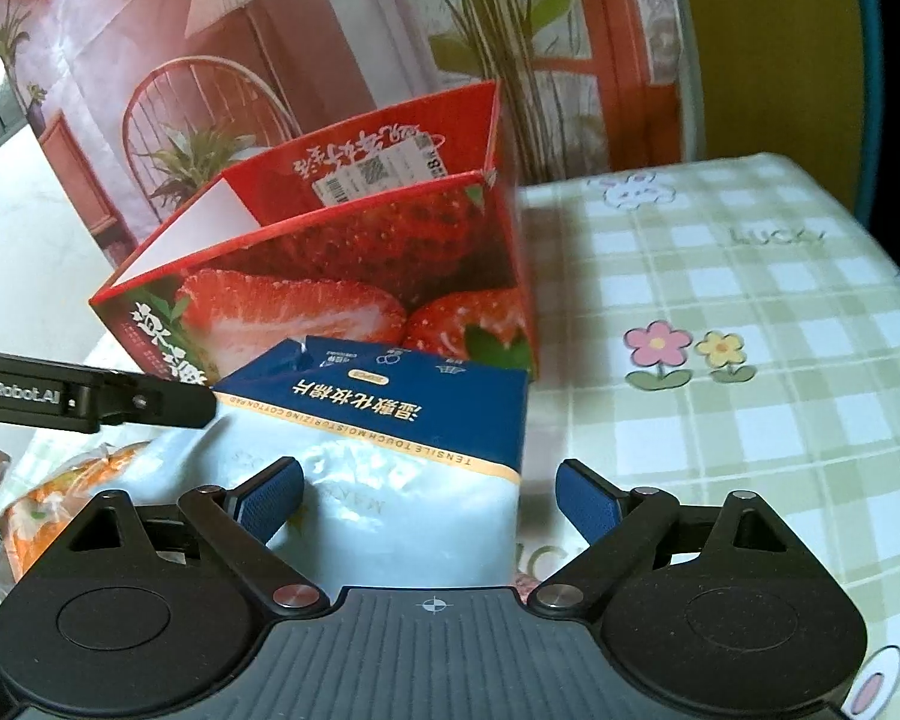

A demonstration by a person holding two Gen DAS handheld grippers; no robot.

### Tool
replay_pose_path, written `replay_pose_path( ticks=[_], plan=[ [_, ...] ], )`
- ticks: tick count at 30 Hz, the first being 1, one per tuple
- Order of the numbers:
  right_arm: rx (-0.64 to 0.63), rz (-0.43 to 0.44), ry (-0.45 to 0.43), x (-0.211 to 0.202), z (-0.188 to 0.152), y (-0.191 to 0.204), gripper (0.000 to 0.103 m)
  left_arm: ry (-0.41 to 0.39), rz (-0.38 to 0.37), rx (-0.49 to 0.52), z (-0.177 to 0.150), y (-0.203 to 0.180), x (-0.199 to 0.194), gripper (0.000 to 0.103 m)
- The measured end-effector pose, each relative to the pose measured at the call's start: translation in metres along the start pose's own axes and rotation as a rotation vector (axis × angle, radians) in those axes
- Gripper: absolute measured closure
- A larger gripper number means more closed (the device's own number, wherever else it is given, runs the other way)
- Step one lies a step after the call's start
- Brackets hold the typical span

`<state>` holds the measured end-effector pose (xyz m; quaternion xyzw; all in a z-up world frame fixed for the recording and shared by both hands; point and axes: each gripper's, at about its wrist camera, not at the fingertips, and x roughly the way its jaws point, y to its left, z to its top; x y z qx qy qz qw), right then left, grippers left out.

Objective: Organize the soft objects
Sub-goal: 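Move the left gripper down onto the blue cotton pad packet, then close the left gripper on the blue packet and lift it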

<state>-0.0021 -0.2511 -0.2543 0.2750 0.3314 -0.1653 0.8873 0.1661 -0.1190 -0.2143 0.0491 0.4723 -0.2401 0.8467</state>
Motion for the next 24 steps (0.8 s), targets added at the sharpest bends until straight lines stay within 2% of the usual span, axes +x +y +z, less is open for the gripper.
replay_pose_path(
  ticks=[9, 11, 13, 14, 18, 22, 24],
  plan=[
    [0.04, 0.075, 0.046, 0.013, 0.004, -0.006, 0.013, 0.06, -0.071, 0.016, 0.008, 0.003, 0.021, 0.041],
    [0.051, 0.094, 0.059, 0.017, 0.005, -0.007, 0.013, 0.07, -0.097, 0.013, 0.01, 0.004, 0.024, 0.045],
    [0.059, 0.112, 0.069, 0.018, 0.007, -0.007, 0.017, 0.074, -0.134, 0.012, 0.011, 0.004, 0.024, 0.055],
    [0.052, 0.113, 0.071, 0.018, 0.008, -0.005, 0.018, 0.076, -0.152, 0.013, 0.011, 0.003, 0.023, 0.055],
    [0.004, 0.13, 0.068, 0.01, 0.013, 0.003, 0.032, 0.066, -0.158, 0.05, 0.01, 0.001, 0.018, 0.055],
    [-0.03, 0.125, 0.054, -0.003, 0.022, 0.007, 0.051, 0.057, -0.19, 0.034, 0.011, 0.011, 0.01, 0.056],
    [-0.05, 0.131, 0.043, -0.01, 0.026, 0.008, 0.056, 0.044, -0.208, 0.037, 0.012, 0.014, 0.004, 0.056]
  ],
)
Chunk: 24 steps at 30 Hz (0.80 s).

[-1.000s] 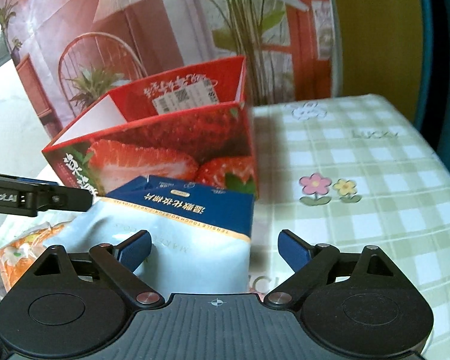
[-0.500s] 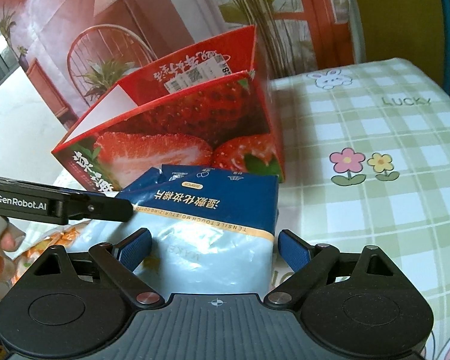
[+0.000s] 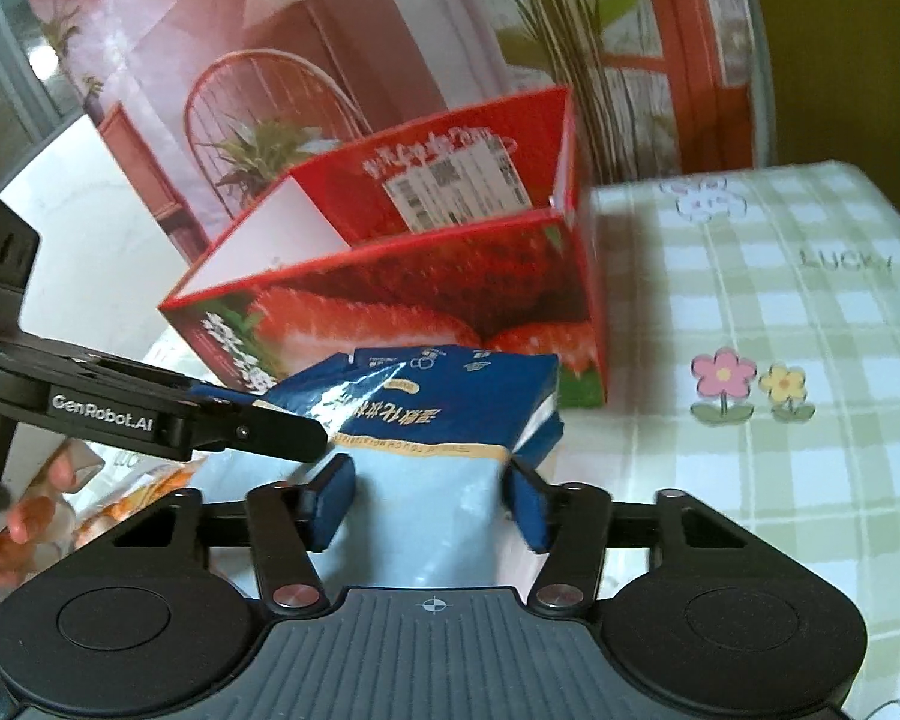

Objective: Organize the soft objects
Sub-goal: 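Close the left gripper on the blue packet and lift it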

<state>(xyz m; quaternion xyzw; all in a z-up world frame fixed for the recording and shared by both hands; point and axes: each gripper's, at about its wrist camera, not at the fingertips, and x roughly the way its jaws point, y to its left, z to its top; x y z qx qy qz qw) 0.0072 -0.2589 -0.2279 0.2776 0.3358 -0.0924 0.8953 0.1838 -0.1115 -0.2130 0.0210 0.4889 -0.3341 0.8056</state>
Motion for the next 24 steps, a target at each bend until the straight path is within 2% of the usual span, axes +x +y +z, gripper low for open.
replay_pose_path(
  ticks=[6, 12, 17, 24],
  plan=[
    [-0.086, 0.0, -0.022, -0.023, 0.01, 0.02, 0.063, -0.045, -0.054, 0.005, -0.002, 0.008, -0.027, 0.056],
    [-0.176, -0.011, -0.066, -0.043, 0.031, 0.047, 0.063, -0.125, -0.082, -0.015, 0.001, 0.014, -0.055, 0.056],
    [-0.284, -0.016, -0.106, -0.049, 0.058, 0.069, 0.063, -0.202, -0.065, -0.039, 0.012, 0.022, -0.073, 0.056],
    [-0.379, -0.013, -0.133, -0.038, 0.082, 0.094, 0.063, -0.295, 0.02, -0.013, 0.03, 0.023, -0.102, 0.056]
  ],
)
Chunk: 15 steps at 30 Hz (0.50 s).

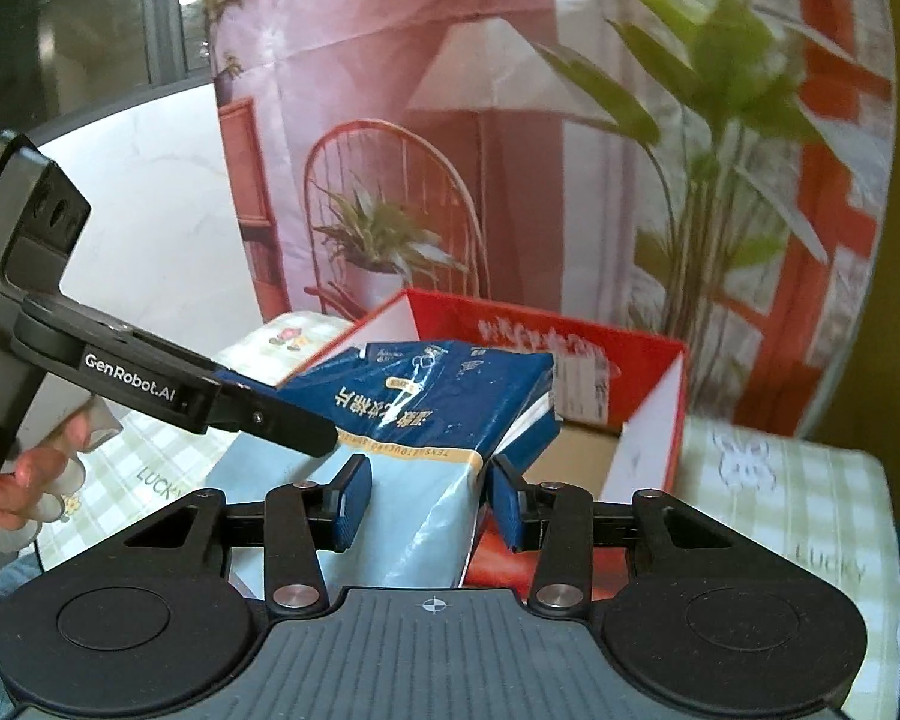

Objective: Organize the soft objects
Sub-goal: 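Close the left gripper on the blue packet and lift it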

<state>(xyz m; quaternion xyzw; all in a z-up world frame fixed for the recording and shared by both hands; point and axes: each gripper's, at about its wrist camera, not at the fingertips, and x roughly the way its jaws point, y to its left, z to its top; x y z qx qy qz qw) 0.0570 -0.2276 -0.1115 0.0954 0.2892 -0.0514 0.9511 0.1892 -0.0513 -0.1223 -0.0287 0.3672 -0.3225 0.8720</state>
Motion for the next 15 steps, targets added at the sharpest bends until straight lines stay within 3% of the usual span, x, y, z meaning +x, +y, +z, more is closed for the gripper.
replay_pose_path(
  ticks=[8, 15],
  plan=[
    [-0.088, -0.057, -0.126, 0.011, 0.042, 0.009, 0.063, -0.188, 0.099, 0.161, 0.057, -0.014, -0.018, 0.056],
    [-0.216, -0.203, -0.188, 0.045, 0.076, 0.001, 0.064, -0.18, 0.109, 0.138, 0.084, -0.002, 0.023, 0.056]
  ],
)
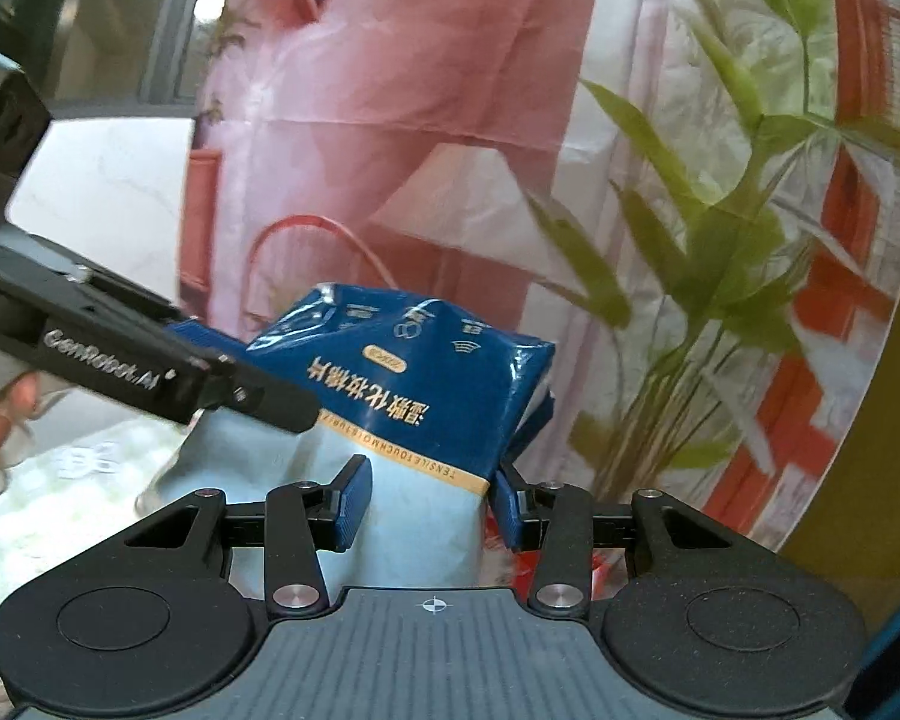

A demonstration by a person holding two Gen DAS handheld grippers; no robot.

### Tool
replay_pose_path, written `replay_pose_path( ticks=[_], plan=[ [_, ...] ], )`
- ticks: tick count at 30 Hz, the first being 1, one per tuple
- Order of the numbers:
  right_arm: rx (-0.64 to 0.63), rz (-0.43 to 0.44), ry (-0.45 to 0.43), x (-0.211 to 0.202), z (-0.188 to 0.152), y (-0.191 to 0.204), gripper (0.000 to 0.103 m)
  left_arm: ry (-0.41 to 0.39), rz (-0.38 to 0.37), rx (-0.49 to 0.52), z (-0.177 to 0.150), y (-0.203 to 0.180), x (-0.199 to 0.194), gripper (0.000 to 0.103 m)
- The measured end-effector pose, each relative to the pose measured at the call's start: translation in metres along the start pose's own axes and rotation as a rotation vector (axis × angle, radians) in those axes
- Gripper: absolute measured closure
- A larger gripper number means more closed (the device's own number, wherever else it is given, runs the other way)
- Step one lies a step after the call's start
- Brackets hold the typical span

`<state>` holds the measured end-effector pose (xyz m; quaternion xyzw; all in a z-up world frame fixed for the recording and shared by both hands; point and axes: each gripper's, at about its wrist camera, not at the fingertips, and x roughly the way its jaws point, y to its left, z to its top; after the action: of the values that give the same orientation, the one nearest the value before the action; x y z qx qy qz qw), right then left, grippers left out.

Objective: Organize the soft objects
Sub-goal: 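Close the left gripper on the blue packet and lift it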

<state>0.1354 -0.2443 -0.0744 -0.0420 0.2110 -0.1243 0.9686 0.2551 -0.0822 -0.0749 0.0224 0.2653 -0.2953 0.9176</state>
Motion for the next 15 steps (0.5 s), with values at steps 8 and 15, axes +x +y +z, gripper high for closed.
replay_pose_path(
  ticks=[8, 15],
  plan=[
    [0.009, -0.014, 0.083, 0.069, -0.029, -0.007, 0.066, 0.103, 0.028, -0.016, -0.023, 0.026, 0.05, 0.056],
    [0.055, 0.006, 0.197, 0.107, -0.067, -0.009, 0.069, 0.201, 0.01, -0.001, -0.05, 0.035, 0.092, 0.056]
  ],
)
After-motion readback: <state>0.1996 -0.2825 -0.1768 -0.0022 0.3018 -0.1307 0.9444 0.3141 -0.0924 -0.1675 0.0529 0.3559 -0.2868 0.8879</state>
